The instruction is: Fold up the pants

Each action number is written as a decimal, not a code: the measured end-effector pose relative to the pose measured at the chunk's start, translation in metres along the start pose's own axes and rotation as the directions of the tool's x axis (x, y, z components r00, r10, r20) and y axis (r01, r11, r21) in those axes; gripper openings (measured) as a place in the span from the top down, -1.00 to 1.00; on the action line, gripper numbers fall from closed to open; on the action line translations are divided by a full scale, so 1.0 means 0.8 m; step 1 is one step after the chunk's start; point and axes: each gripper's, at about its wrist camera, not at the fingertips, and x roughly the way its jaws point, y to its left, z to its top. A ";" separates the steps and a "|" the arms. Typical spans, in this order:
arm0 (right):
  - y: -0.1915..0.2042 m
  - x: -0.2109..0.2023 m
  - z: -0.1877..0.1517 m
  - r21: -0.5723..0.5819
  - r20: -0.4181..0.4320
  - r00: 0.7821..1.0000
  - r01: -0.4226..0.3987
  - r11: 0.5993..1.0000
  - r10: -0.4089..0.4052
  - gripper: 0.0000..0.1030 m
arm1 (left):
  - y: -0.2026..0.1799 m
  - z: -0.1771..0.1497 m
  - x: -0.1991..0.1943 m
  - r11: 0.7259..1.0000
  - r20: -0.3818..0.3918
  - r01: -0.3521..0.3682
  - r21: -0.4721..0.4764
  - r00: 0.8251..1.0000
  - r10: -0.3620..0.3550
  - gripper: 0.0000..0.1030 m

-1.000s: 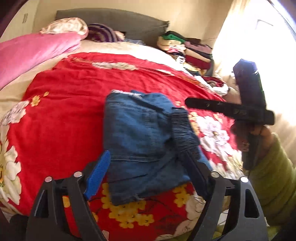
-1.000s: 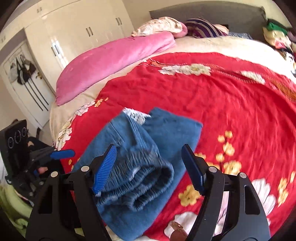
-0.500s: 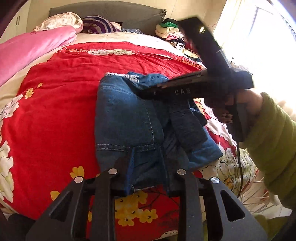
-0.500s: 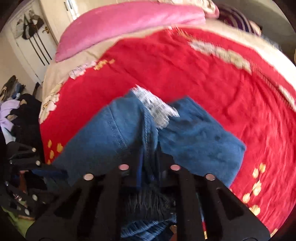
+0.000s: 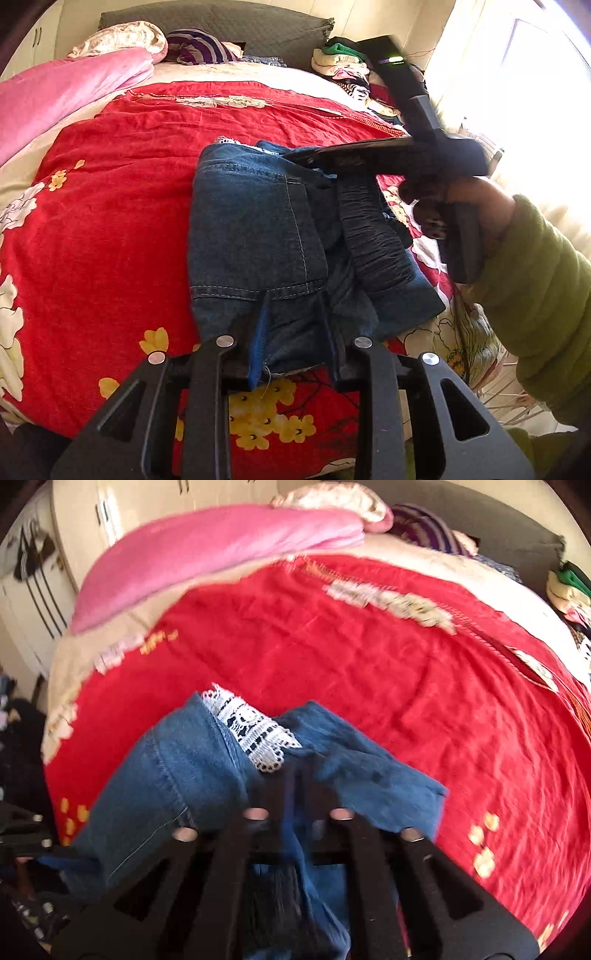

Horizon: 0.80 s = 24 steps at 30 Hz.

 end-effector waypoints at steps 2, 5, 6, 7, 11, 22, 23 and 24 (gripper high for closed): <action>-0.005 -0.026 -0.008 0.029 0.044 0.999 -0.004 1.000 0.003 0.31 | 0.001 0.000 0.000 1.000 0.000 0.000 0.000 1.000 0.000 0.50; 0.002 -0.060 -0.017 0.021 0.100 0.995 -0.019 1.000 0.016 0.30 | 0.001 0.001 0.000 1.000 -0.001 0.004 -0.002 1.000 -0.004 0.48; 0.005 -0.071 -0.022 0.014 0.117 0.993 -0.020 1.000 0.018 0.25 | 0.003 0.001 -0.003 1.000 -0.001 0.014 -0.009 1.000 -0.014 0.45; 0.010 -0.088 -0.030 0.002 0.142 0.990 -0.023 1.000 0.023 0.18 | 0.005 0.002 -0.006 1.000 0.002 0.020 -0.016 1.000 -0.020 0.37; 0.033 -0.135 -0.064 -0.079 0.196 0.980 -0.027 0.997 0.042 0.08 | 0.026 0.007 -0.031 0.998 0.047 -0.010 -0.055 0.999 0.012 0.21; 0.153 -0.128 -0.131 -0.445 0.071 0.988 -0.093 0.891 0.139 0.40 | 0.038 0.061 -0.019 0.998 0.030 0.010 -0.062 1.000 -0.008 0.50; 0.165 -0.120 -0.131 -0.480 0.058 0.989 -0.090 0.873 0.134 0.41 | 0.035 0.066 -0.011 0.999 0.016 0.006 -0.046 1.000 -0.006 0.50; 0.174 -0.114 -0.130 -0.508 0.059 0.990 -0.082 0.858 0.130 0.42 | 0.034 0.071 -0.004 0.999 -0.001 0.003 -0.034 1.000 -0.003 0.50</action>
